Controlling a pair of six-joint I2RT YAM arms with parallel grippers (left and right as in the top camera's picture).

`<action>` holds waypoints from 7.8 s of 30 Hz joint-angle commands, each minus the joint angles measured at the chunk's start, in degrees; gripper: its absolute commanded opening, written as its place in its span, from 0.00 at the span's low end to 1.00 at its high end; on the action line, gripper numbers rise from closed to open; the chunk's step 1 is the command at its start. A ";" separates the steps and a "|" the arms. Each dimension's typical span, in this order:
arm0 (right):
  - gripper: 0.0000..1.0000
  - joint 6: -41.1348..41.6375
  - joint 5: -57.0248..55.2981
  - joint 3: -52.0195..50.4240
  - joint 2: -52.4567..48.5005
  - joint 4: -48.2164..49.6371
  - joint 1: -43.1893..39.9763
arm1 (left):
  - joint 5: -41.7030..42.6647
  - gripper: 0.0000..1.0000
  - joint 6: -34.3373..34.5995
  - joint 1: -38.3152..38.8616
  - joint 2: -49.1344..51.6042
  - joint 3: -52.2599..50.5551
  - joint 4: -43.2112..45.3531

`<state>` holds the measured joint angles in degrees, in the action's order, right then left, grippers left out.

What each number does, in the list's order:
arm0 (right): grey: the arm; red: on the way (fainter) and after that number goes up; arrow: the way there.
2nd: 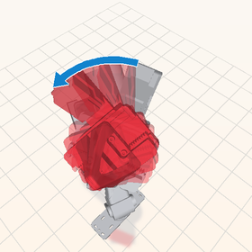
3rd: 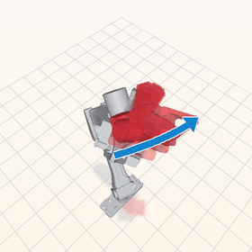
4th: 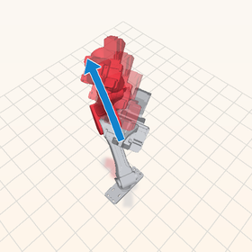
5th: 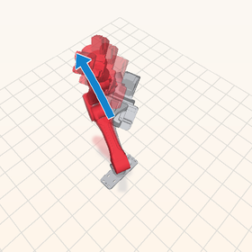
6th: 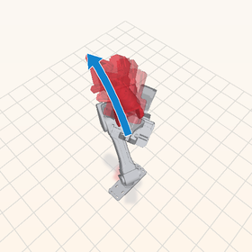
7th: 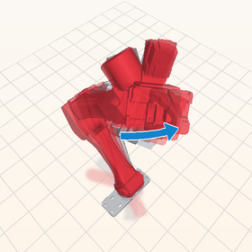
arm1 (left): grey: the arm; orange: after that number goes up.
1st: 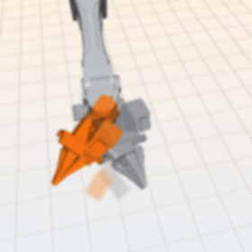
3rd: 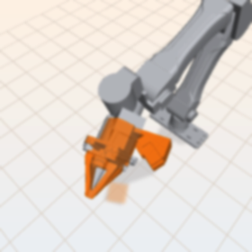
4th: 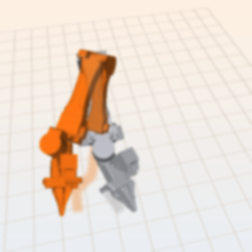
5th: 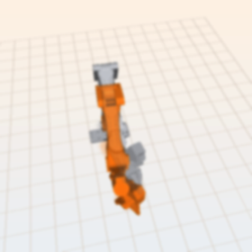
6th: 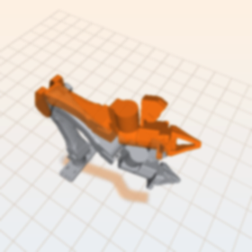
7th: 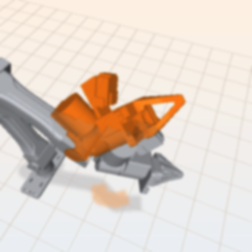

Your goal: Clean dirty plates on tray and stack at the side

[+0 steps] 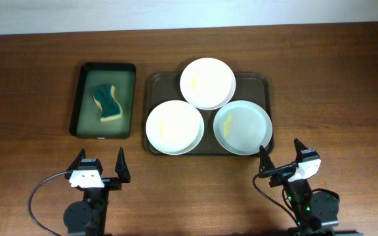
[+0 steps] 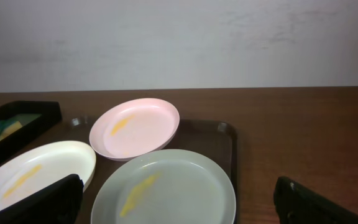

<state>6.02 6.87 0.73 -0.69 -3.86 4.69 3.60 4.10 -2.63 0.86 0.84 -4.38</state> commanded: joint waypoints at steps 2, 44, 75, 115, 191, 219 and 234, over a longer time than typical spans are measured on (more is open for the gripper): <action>0.98 -0.02 -0.50 -0.42 0.37 -0.22 -0.26 | -0.61 0.99 -0.55 0.02 0.13 -0.31 -0.20; 0.98 -0.02 -0.50 -0.42 0.37 -0.22 -0.26 | -0.61 0.99 -0.55 0.02 0.13 -0.31 -0.20; 0.98 -0.02 -0.50 -0.42 0.37 -0.22 -0.26 | -0.61 0.99 -0.55 0.02 0.13 -0.31 -0.20; 0.98 -0.02 -0.50 -0.42 0.37 -0.22 -0.26 | -0.61 0.99 -0.55 0.02 0.13 -0.31 -0.20; 0.98 -0.02 -0.50 -0.42 0.37 -0.22 -0.26 | 18.27 0.99 -17.29 0.02 67.23 71.23 -36.74; 0.98 -0.02 -0.50 -0.42 0.37 -0.22 -0.26 | -2.10 0.99 8.39 -3.30 126.79 108.15 -59.10; 0.98 -0.02 -0.50 -0.42 0.37 -0.22 -0.26 | -1.51 0.86 13.20 -4.63 133.15 108.06 -54.38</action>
<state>5.98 6.85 0.73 -0.69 -3.86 4.69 2.52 16.43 -7.16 131.20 108.22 -58.96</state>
